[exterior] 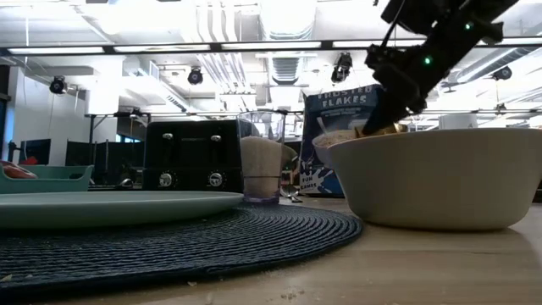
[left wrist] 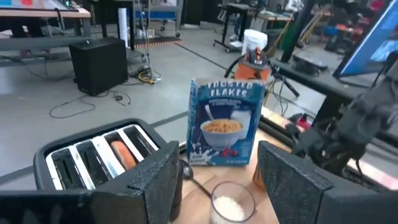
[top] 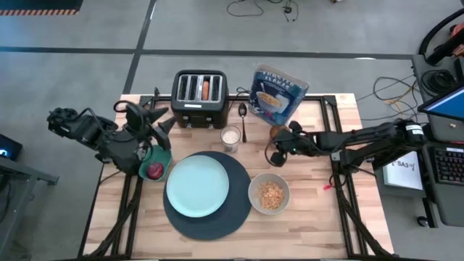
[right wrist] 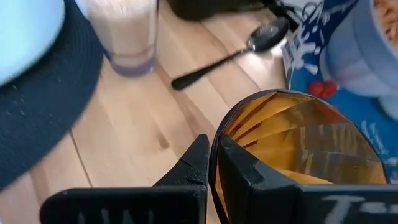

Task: Arrange a breakfast setting
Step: Adjust the orange glass on the table, then put the black spoon into the orange glass

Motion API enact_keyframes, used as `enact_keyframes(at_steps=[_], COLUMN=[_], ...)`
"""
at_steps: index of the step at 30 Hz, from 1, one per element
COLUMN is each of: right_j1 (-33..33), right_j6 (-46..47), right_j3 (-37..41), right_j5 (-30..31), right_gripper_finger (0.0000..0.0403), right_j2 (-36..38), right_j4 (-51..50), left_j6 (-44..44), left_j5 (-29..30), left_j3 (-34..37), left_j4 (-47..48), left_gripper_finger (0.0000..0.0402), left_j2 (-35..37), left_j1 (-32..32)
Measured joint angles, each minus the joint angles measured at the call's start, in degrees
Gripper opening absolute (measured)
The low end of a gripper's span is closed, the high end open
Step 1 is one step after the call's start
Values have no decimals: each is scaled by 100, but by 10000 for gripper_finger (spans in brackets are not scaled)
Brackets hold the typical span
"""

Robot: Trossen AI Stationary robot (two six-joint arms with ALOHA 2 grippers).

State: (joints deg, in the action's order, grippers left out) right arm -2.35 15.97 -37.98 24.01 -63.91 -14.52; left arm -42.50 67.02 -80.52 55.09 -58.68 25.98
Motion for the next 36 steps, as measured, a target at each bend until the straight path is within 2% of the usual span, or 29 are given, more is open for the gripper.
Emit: enact_keyframes(at_steps=[11,18,27,36], right_j1=[-2,-2,-2,-4], right_j6=[196,487,1202,1767], right_j3=[160,175,173,96], right_j5=[46,-26,-338,-528], right_gripper_finger=[17,78,163,196], right_j2=[-358,-436,-26,602], right_j4=[244,214,120,59], left_j6=[539,979,1036,1013], left_j5=[257,259,259,254], left_j3=[-769,-1225,-1361,-1359], left_j4=[-24,-22,31,30], left_gripper_finger=[201,201,201,201], left_j2=[-424,-802,-963,-942], left_j1=[0,-11,-22,-133])
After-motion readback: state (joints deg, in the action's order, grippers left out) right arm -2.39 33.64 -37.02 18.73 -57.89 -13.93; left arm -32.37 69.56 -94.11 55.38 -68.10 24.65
